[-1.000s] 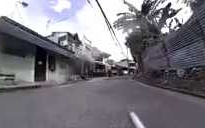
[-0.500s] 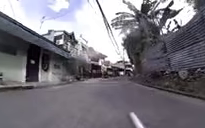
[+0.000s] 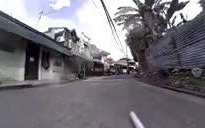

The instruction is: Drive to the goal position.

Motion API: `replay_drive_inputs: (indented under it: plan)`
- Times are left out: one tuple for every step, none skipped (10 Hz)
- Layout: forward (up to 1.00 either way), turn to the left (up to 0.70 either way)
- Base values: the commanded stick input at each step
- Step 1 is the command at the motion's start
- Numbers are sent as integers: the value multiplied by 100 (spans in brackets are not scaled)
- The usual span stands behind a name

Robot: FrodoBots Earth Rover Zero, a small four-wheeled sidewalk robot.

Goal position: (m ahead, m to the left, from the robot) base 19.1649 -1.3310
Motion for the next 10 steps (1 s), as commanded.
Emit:
replay_drive_inputs:
  plan:
    - [85, -34]
    - [85, -34]
    - [85, -34]
    - [85, -34]
    - [85, -34]
    - [85, -34]
    - [85, -34]
    - [85, -34]
    - [85, -34]
    - [85, -34]
